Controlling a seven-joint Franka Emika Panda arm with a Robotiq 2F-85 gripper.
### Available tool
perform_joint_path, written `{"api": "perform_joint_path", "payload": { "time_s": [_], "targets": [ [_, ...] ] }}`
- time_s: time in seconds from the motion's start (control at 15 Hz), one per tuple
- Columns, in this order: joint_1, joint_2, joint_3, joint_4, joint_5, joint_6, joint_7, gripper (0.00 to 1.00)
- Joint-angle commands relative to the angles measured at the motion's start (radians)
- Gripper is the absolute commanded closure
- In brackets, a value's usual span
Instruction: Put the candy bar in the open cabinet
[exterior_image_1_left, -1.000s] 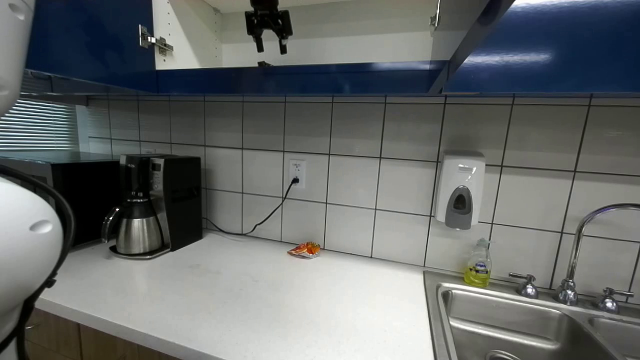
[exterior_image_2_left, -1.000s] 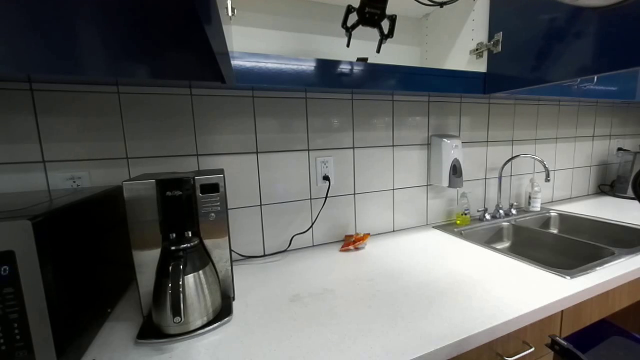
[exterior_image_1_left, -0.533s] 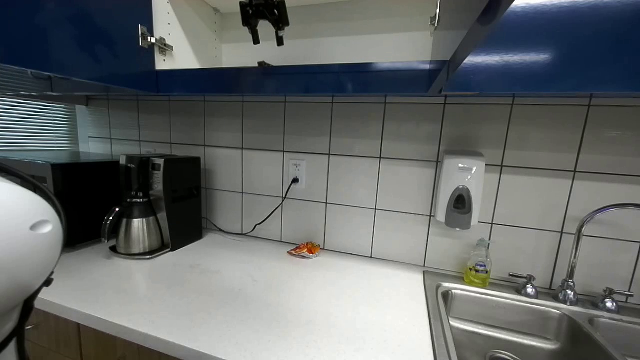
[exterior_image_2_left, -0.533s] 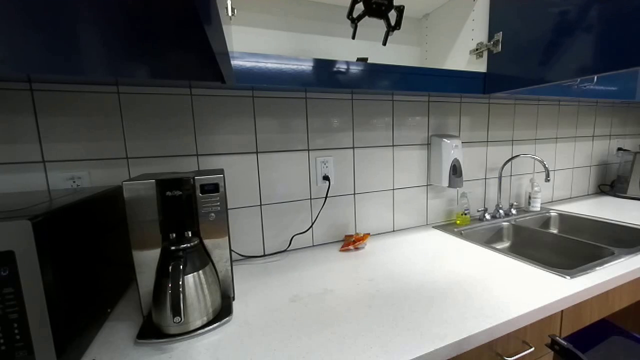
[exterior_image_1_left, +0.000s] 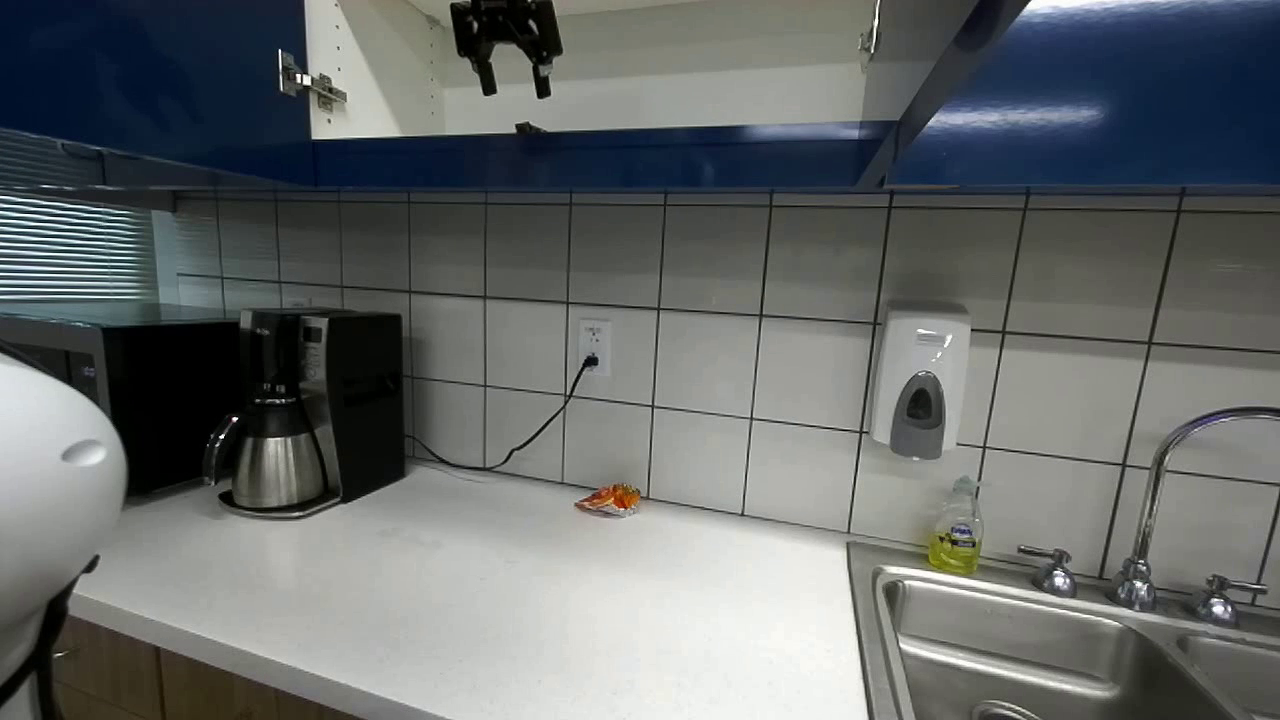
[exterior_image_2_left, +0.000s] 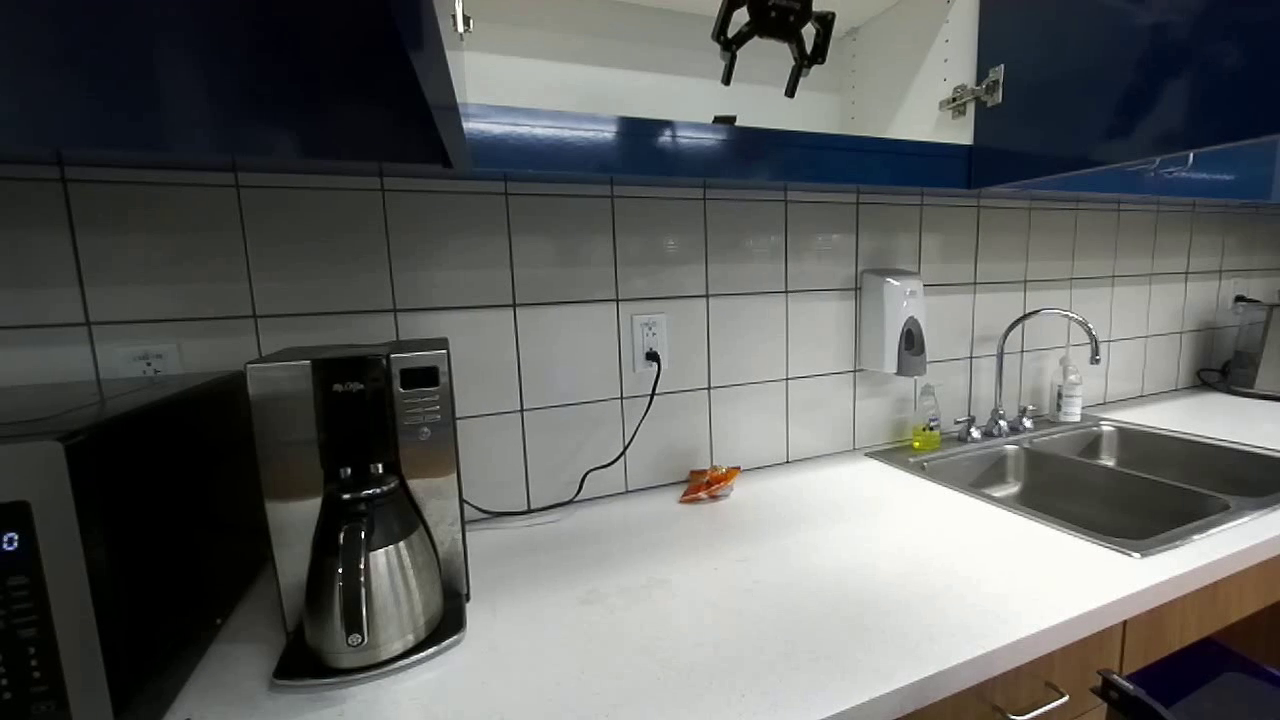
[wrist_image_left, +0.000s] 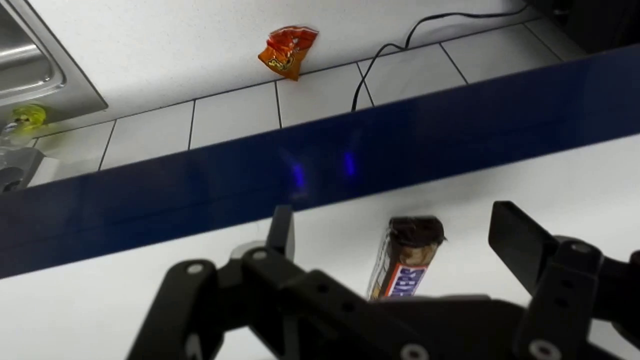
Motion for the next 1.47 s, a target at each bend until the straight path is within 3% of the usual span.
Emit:
{"api": "perform_joint_path", "payload": {
  "time_s": [0.0,0.67,1.4],
  "targets": [
    [0.005,-0.167,-0.002,-0.251,-0.017,0.052,-0.081,0.0],
    [0.004,-0.379,-0.001,-0.684,-0.005,0.071,-0.235,0.0],
    [0.031,-0.368,0.005,-1.039,-0.001,0.21,-0.273,0.0]
  ]
}}
